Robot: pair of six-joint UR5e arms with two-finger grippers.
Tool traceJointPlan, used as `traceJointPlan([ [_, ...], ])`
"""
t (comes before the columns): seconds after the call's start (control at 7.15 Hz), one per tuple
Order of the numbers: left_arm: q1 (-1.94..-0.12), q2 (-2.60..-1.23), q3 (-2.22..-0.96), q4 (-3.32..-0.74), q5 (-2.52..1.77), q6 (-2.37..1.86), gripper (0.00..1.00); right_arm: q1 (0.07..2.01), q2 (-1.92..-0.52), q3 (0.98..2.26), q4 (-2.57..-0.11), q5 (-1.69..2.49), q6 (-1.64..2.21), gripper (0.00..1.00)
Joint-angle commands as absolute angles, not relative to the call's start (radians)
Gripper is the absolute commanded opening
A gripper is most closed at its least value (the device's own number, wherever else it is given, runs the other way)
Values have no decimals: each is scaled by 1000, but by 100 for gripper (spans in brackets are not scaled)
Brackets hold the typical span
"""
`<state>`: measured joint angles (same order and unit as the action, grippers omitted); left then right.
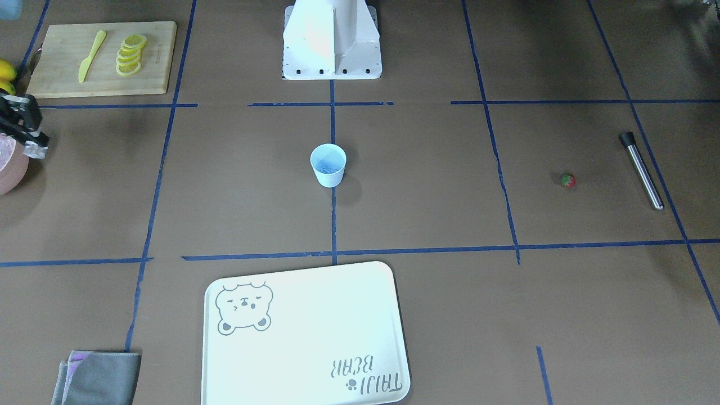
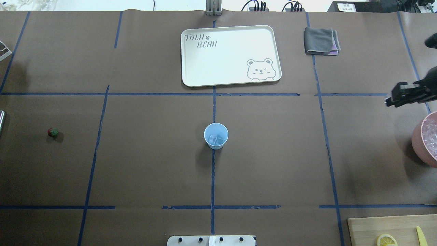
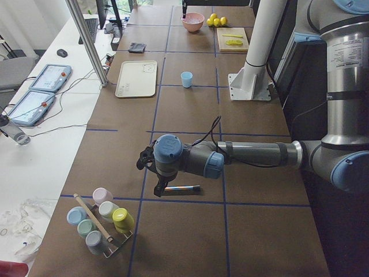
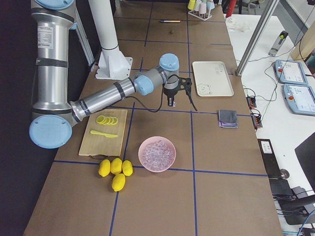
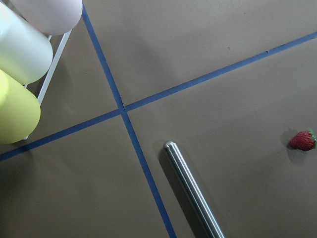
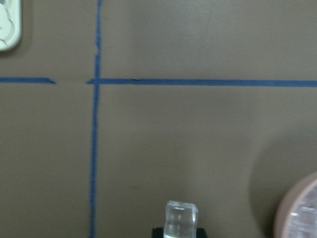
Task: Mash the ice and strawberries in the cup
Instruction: 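Carry the ice cube over the cup and release it with the right gripper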
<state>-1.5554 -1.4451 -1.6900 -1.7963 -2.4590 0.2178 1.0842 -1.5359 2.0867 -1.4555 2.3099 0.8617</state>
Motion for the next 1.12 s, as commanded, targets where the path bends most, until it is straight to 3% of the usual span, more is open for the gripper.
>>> traceJointPlan([
  [0.0, -1555, -1447, -1690, -1796, -2459, 218, 100, 843, -1253, 2053, -1459, 2225, 1288, 0],
  [0.42, -1555, -1448, -1689, -1810, -2459, 218, 100, 579, -1018, 1881, -1451, 2027, 1503, 0],
  [0.98, -1554, -1447, -1686, -1832, -2457, 218, 100, 489, -930, 1780, -1444, 1938, 1526, 0],
])
